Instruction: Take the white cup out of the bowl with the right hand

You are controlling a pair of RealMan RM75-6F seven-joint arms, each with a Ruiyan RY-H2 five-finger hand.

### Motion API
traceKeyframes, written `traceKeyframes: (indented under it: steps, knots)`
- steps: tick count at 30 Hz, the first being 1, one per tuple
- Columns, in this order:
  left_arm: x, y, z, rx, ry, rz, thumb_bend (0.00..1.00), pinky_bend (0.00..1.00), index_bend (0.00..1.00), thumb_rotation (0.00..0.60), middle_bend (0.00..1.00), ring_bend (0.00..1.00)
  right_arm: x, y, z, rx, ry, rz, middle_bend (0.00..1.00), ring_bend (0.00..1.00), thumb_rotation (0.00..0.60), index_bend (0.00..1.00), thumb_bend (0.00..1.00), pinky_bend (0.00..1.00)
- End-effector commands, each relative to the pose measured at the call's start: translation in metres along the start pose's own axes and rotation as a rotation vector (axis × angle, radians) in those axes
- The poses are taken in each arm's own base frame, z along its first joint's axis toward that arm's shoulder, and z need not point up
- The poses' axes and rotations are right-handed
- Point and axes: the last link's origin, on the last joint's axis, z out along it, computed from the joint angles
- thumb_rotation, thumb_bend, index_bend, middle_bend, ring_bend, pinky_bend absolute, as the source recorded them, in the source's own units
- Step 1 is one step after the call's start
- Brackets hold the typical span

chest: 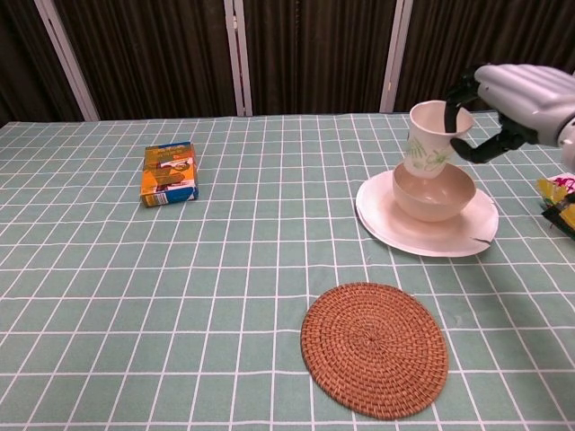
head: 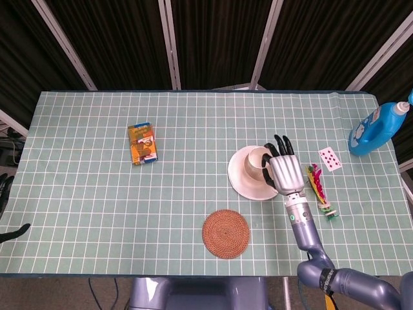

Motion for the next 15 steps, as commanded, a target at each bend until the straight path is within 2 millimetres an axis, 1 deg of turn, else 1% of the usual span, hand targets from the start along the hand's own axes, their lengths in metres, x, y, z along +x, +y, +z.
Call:
traceKeyframes:
  steps: [1,5,9,12,15]
  knots:
    - [0.0,0.001,-0.001,-0.001,0.0,0.005,0.0,0.0,0.0,0.6,0.0,0.0,0.02,0.017,-0.029,-0.004,0.033,-0.002,0.23,0.0,0.6,0.63,0.44,0.0]
    - [-0.001,0.003,-0.001,-0.008,-0.001,0.014,0.0,0.0,0.0,0.6,0.0,0.0,0.025,0.033,-0.056,-0.015,0.029,-0.003,0.23,0.0,0.6,0.63,0.43,0.0]
    - [-0.002,0.005,-0.002,-0.011,0.002,0.018,0.0,0.0,0.0,0.6,0.0,0.0,0.022,0.051,-0.084,-0.041,-0.004,-0.012,0.23,0.0,0.6,0.63,0.43,0.0]
    - [-0.002,0.005,-0.001,-0.008,0.004,0.021,0.0,0.0,0.0,0.6,0.0,0.0,0.017,0.059,-0.106,-0.05,-0.034,0.003,0.23,0.0,0.6,0.63,0.43,0.0]
    - [-0.004,0.007,-0.001,-0.009,-0.001,0.028,0.0,0.0,0.0,0.6,0.0,0.0,0.004,0.06,-0.124,-0.041,-0.071,0.032,0.23,0.0,0.6,0.63,0.43,0.0]
